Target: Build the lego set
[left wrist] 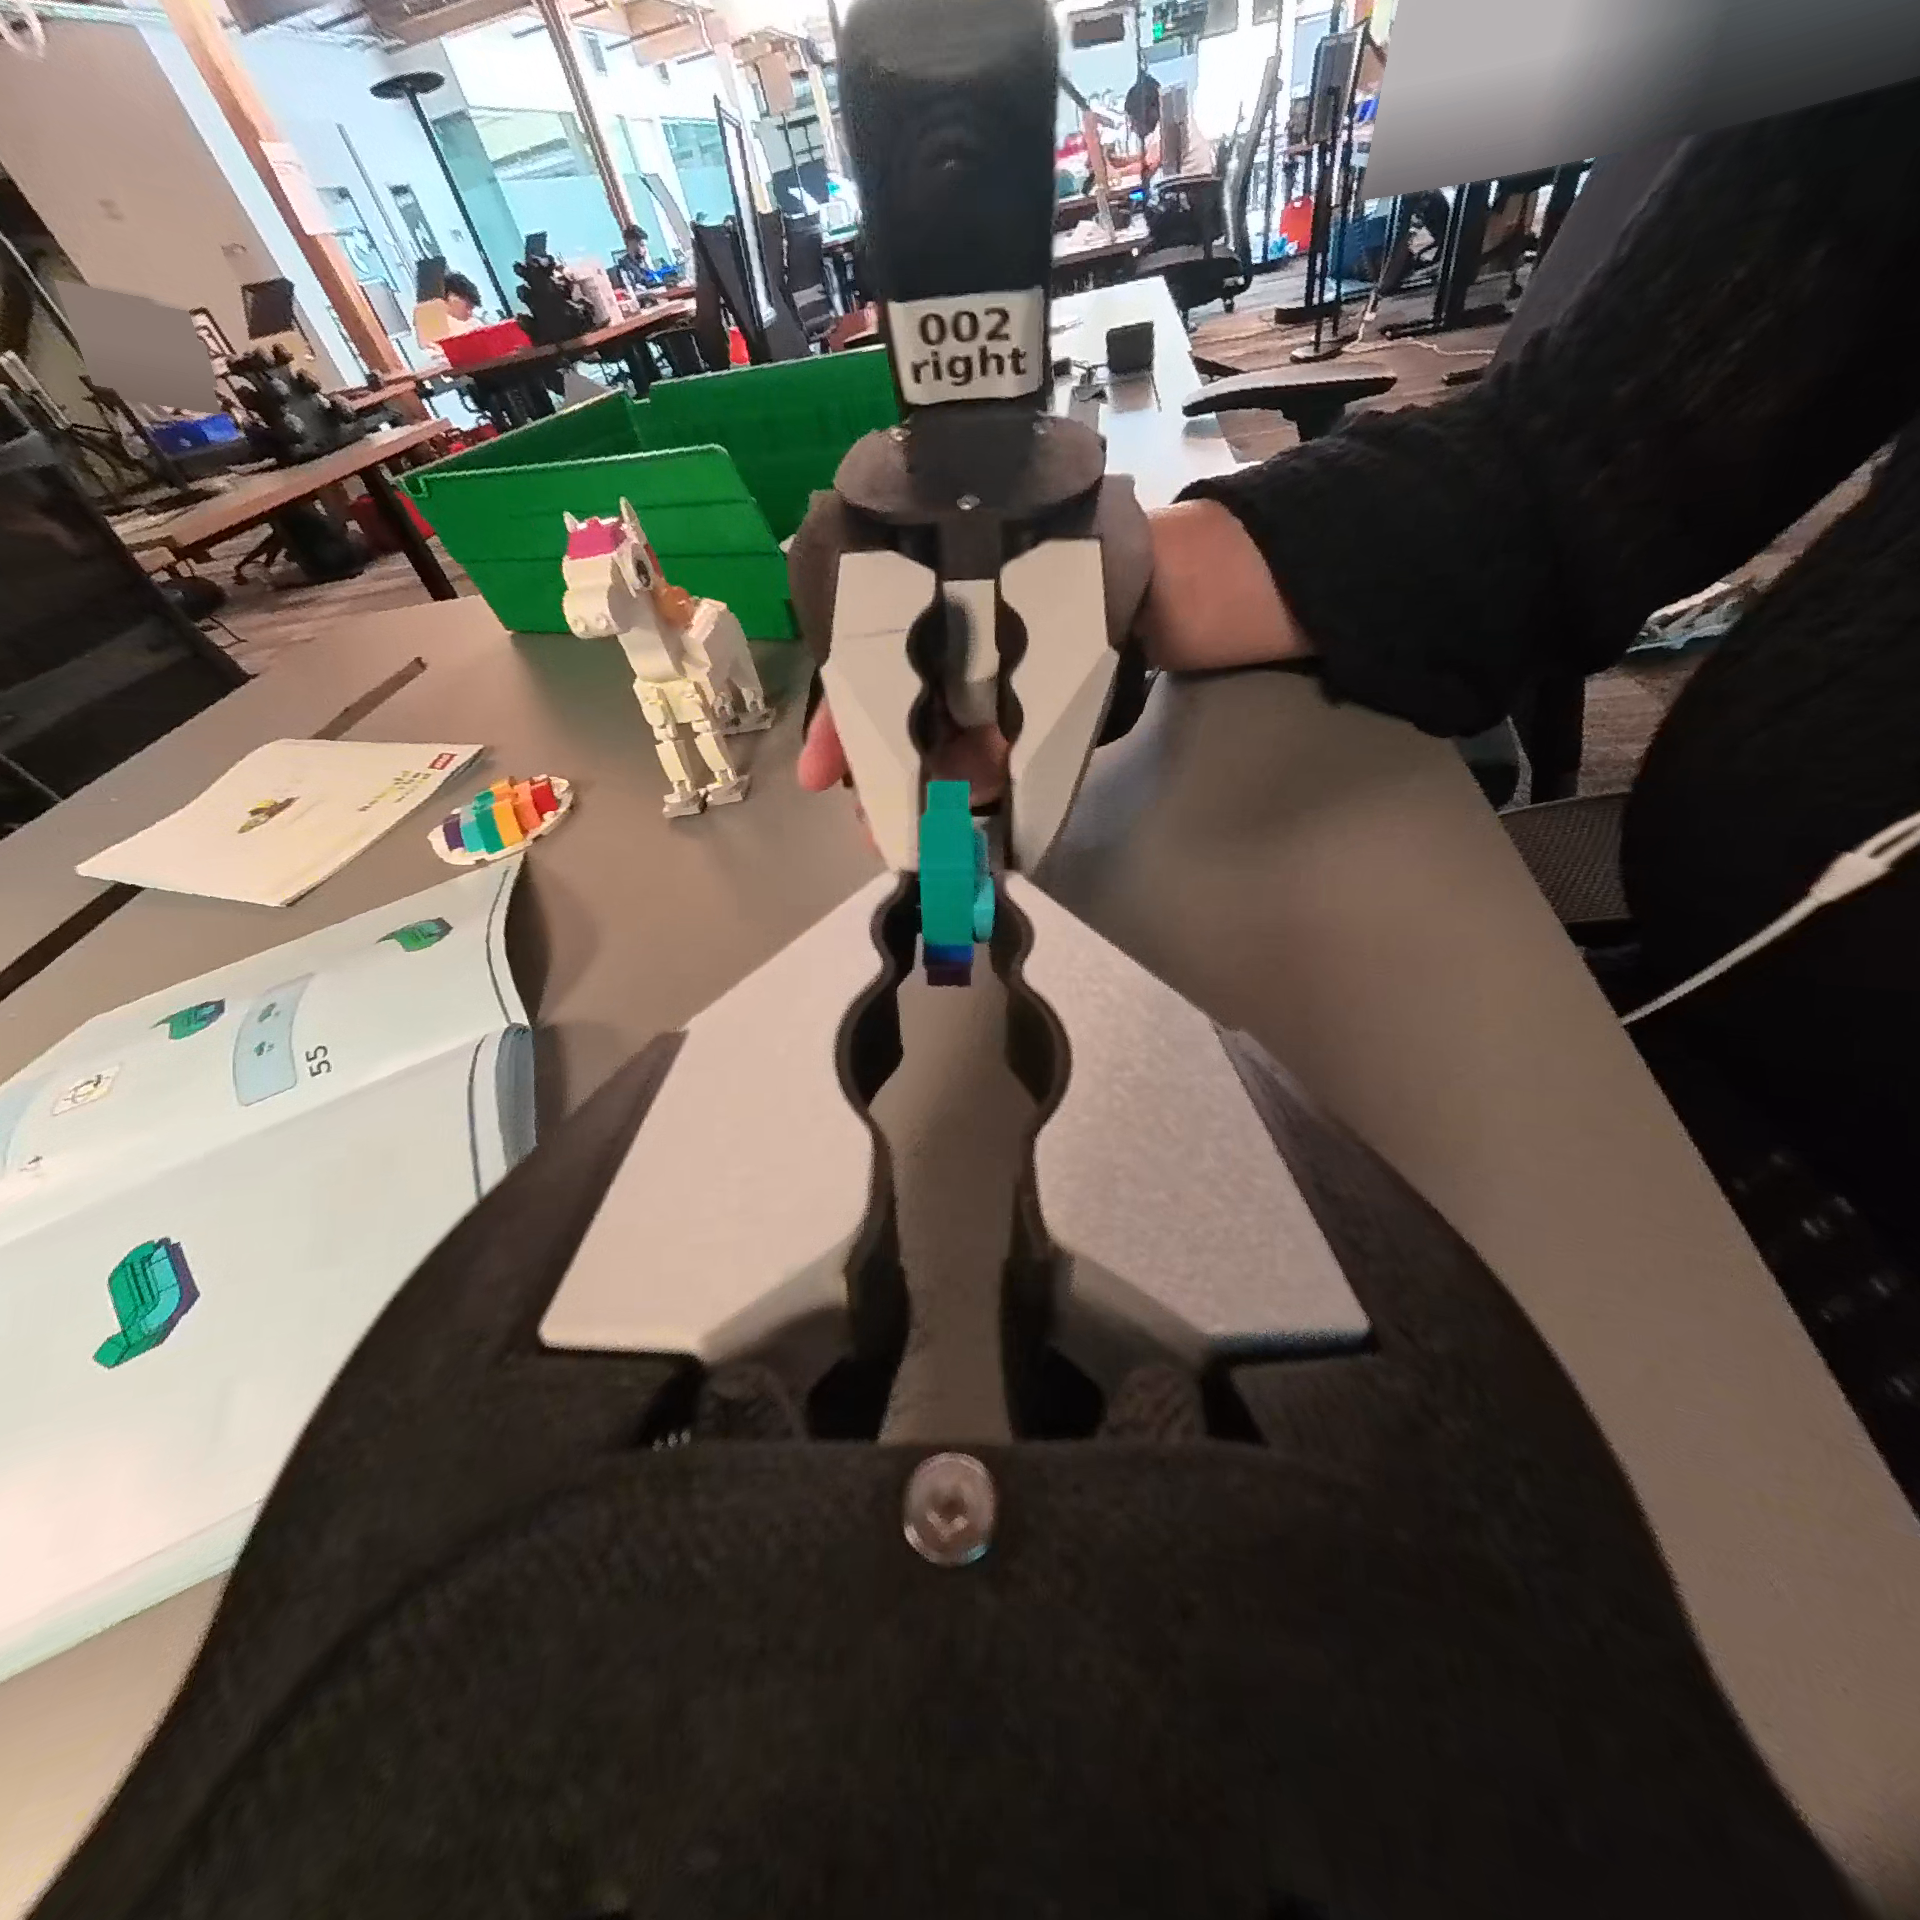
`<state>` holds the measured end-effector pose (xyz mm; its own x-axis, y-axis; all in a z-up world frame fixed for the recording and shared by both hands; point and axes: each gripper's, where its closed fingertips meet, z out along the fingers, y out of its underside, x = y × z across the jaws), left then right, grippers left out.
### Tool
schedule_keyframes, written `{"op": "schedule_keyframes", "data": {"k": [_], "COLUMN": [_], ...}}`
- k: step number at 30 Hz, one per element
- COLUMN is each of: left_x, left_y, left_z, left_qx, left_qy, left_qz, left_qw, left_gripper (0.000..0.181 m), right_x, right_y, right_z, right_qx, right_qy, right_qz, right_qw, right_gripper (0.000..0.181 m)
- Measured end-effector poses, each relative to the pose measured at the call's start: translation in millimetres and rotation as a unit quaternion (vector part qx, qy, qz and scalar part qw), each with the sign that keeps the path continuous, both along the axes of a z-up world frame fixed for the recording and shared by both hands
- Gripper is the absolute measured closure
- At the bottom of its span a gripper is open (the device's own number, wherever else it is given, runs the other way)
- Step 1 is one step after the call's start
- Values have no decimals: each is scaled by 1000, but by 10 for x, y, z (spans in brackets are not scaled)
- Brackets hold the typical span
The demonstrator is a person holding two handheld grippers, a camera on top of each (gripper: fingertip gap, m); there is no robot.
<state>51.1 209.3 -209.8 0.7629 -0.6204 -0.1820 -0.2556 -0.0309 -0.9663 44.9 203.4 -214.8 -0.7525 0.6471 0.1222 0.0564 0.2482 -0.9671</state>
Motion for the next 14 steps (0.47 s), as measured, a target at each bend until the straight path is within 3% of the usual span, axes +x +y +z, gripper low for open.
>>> {"op": "schedule_keyframes", "data": {"k": [5, 9, 14], "left_x": [-1, -298, -523], "left_y": [16, 150, 179], "left_z": [-33, -10, 85], "left_qx": [-18, -25, 2], "left_qy": [-14, -31, -38], "left_qz": [2, 94, 151], "left_qw": [1000, 995, 988], "left_gripper": [168, 131, 129], "right_x": [-1, -74, -28], "right_y": [18, 265, 565], "right_z": [-21, -174, -535], "right_qx": [0, 51, 143], "right_qy": [-19, -64, -149], "right_qz": [0, -57, -103], "right_qw": [1000, 995, 973], "right_gripper": [172, 173, 173]}}
